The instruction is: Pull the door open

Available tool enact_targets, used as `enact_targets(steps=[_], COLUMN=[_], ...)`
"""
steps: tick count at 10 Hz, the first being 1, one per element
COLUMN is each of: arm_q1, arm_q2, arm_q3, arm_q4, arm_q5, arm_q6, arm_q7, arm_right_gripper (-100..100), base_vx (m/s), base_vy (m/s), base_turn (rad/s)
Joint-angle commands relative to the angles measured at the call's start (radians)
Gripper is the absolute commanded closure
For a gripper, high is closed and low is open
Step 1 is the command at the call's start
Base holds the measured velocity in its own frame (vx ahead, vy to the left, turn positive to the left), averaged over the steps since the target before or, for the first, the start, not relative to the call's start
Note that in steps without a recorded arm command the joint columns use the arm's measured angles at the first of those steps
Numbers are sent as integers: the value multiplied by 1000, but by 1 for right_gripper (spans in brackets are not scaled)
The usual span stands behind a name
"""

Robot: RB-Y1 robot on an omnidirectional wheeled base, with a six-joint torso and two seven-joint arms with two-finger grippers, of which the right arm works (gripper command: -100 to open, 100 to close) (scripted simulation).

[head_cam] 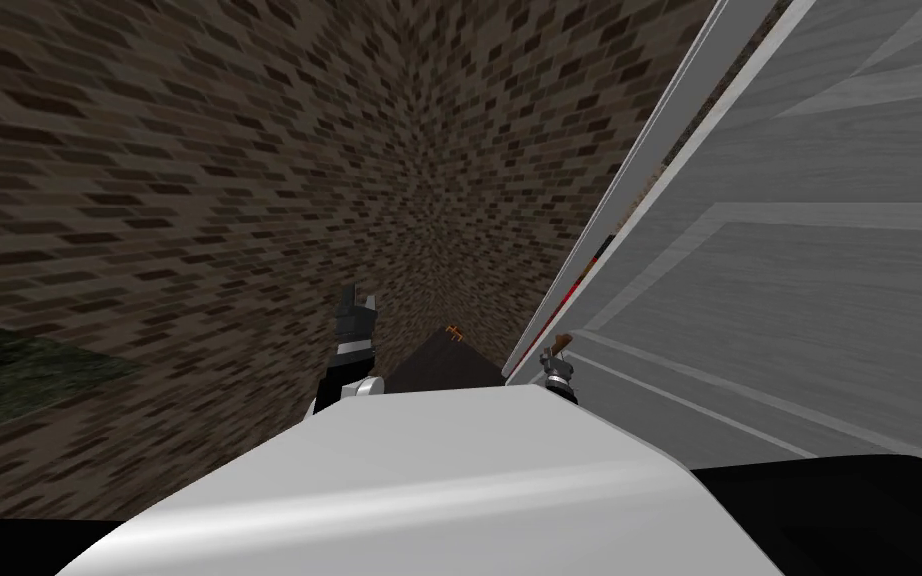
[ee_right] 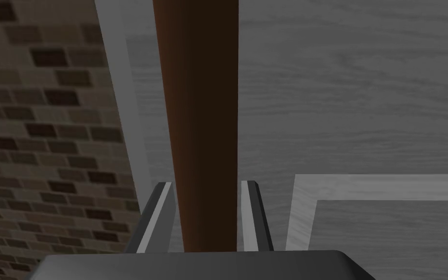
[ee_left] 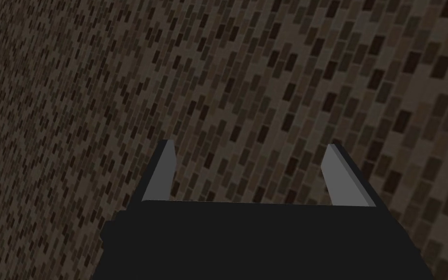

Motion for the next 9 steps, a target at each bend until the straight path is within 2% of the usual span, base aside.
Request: enact_targets(steps=[1,2,3,4,9], arm_q1=[-2,0,0,7,31], arm_q2=[-7,-10,-8,-12,-33], arm_q3=[22,33,24,45,111], arm_q4=[1,-5,-9,-18,-47], arm_q5=[12,18,13,25,62], arm_q6=[2,4,7,7,-4], arm_q7=[-17,-23,-15,-25,-60], arm_right_gripper=[100,100,100,100,100], base_vx=[-213,-229,-105,-137,-234], base_vy=[-8,0,9,20,6], base_turn=[61,74,29,45,66])
